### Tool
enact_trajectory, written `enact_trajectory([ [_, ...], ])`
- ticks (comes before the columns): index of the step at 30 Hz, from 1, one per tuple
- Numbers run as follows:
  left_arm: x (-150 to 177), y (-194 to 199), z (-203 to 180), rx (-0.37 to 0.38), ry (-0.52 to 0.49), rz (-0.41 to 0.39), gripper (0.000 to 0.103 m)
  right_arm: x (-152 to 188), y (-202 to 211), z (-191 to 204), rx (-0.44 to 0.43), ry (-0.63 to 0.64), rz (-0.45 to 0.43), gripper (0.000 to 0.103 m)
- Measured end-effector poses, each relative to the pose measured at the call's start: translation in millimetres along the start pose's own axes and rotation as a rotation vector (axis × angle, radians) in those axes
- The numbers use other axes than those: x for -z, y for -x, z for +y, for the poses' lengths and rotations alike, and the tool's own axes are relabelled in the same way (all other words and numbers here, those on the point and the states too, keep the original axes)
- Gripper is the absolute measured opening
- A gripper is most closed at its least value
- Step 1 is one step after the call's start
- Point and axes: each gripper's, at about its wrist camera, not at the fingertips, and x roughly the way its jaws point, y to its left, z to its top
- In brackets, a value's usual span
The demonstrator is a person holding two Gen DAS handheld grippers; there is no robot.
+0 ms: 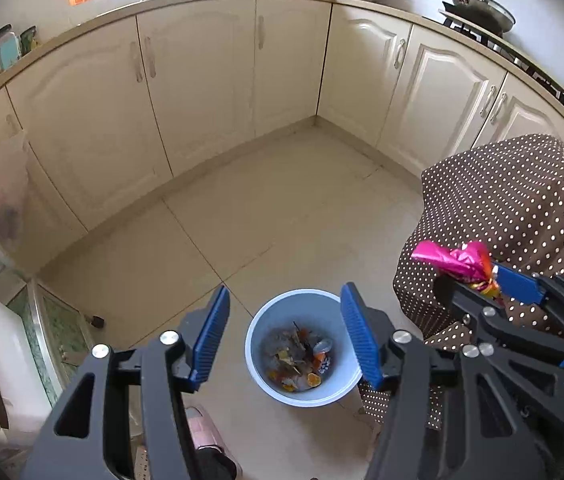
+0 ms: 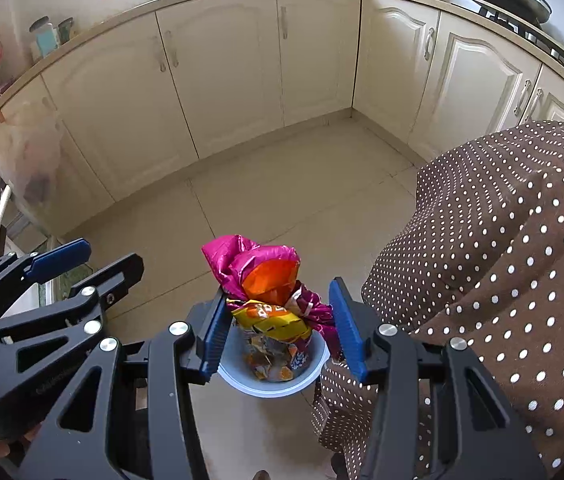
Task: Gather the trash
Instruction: 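Open both tools to drop the peel and candy wrapper into the bin, then swing both tools back over the table toward the red can and napkin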
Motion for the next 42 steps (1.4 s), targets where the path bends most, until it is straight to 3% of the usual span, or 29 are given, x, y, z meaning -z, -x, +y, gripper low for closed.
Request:
enact_trajectory([
  [13,-1.4,26.9,2.6,0.009,-0.008,-0.031,0.056,-13.2,30.2,-2.4,-0.003,-0.016,-0.074,0.054],
  [22,-6.4,77.1,-18.0,0.015,-0.039,-0.119,0.056,-11.0,90.7,-16.0,0.024,-0.011,-0.172,0.055],
  [29,-8.4,122.2,-72.4,0.067,-0.118,-0.186,0.056,7.9,154.9,-56.1,0.083,-0.057,-0.258,0.058],
  [33,-8.5,143.5,-113.8,0.142,-0.167,-0.208,0.059,24.3,191.3,-91.1,0.128,-0.099,-0.300,0.061],
  [42,7.7,172.0,-245.8,0.324,-0.343,-0.197,0.059,84.0,273.2,-196.4,0.286,-0.253,-0.371,0.066],
])
